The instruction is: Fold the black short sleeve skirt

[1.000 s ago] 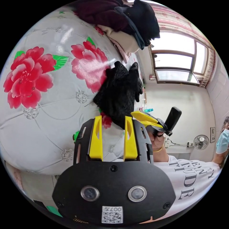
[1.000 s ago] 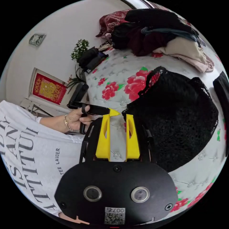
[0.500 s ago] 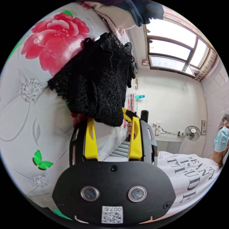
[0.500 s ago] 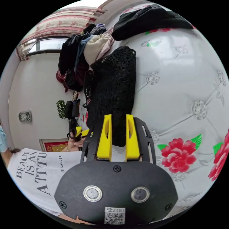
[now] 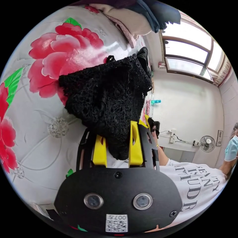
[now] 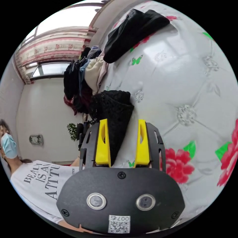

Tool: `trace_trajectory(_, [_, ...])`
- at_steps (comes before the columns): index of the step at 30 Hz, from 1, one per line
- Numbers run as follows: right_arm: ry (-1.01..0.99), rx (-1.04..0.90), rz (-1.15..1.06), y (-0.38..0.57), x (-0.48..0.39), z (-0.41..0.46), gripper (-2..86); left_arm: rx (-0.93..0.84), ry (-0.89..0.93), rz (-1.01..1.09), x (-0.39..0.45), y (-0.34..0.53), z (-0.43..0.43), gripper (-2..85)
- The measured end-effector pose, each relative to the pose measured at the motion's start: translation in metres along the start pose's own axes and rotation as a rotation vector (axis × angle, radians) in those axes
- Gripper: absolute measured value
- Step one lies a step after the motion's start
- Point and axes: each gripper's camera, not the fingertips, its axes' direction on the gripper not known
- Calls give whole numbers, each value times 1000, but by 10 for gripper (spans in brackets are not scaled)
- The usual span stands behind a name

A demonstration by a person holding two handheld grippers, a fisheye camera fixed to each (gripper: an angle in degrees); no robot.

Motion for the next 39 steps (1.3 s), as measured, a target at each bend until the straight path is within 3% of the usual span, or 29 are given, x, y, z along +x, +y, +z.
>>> trace_trajectory(3, [-146, -44, 27, -25, 9, 33, 80, -6, -62, 49, 11, 2, 21, 70])
trace_trajectory(8, [-175, 31, -63, -41, -37, 27, 40, -9, -131, 212, 74, -19, 38, 56])
trace_trajectory(14, [-198, 297, -311, -89, -147, -61, 25, -25, -59, 619, 242, -116, 86, 61])
trace_trajectory(17, [-149, 485, -350, -116, -190, -102, 29, -35, -61, 713, 300, -176, 116, 74])
trace_trajectory(20, [9, 634, -237, -144, -198, -106, 37, 16, -246, 763, 342, -241, 170, 128])
trace_trajectory(23, [170, 630, -104, -154, -165, -85, 45, 33, -440, 710, 316, -250, 230, 143])
trace_trajectory(29, [603, 301, 2, -61, -58, -5, 61, -173, -549, 698, 164, -112, 366, 134])
trace_trajectory(31, [732, 161, 1, -19, -32, 26, 65, -271, -588, 707, 120, -23, 412, 122])
trace_trajectory(33, [887, -30, -67, 32, -10, 67, 69, -330, -655, 729, 102, 46, 439, 114])
trace_trajectory(36, [953, -205, -194, 73, 6, 115, 71, -370, -782, 736, 88, 139, 471, 94])
trace_trajectory(39, [1027, -77, -319, 94, 6, 138, 72, -382, -858, 677, 82, 188, 500, 80])
